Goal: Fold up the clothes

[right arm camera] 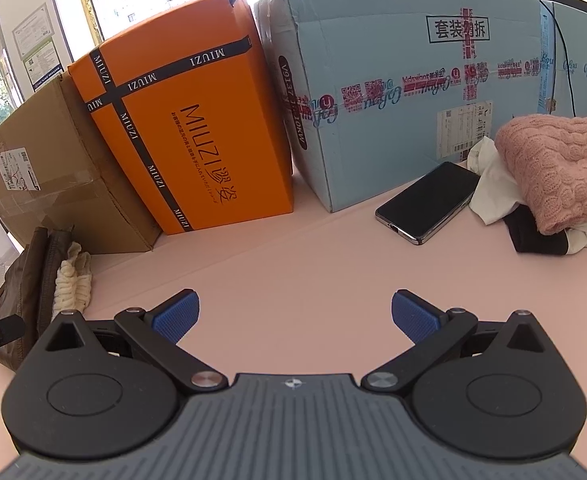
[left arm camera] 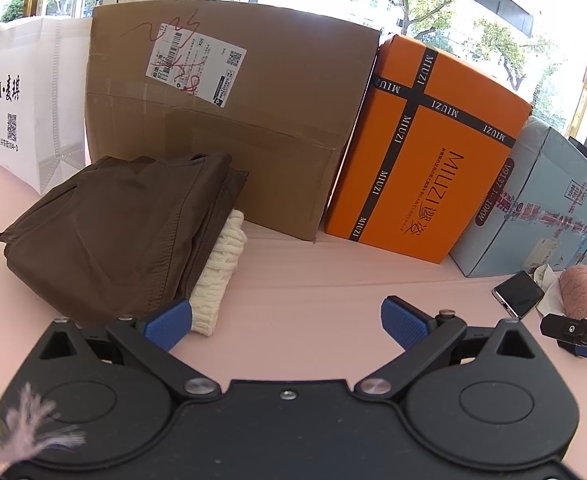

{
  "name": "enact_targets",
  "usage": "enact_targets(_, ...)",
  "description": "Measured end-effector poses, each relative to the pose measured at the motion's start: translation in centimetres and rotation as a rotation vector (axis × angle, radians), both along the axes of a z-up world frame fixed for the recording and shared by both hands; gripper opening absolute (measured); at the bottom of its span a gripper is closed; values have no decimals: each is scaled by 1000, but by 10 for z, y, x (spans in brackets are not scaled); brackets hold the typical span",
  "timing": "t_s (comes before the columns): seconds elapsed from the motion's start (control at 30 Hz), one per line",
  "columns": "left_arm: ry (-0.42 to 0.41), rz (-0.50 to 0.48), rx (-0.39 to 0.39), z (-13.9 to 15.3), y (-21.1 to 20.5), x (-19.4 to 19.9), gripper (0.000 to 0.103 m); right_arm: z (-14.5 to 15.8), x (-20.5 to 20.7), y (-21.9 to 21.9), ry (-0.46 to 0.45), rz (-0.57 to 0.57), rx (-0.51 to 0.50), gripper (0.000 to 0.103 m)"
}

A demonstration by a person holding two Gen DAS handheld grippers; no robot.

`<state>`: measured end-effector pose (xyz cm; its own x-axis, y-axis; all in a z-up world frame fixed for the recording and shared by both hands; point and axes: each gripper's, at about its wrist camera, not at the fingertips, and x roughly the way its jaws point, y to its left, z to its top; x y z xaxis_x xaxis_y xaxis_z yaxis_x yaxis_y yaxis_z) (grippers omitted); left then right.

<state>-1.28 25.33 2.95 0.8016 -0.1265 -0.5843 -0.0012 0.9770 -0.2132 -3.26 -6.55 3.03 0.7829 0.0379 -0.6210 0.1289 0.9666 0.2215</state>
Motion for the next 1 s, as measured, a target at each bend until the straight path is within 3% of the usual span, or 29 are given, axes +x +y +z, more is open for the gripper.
enact_targets(1.0, 0, 1, 0, 1, 0, 0, 103, -1, -1, -1, 5, -3, -1, 103)
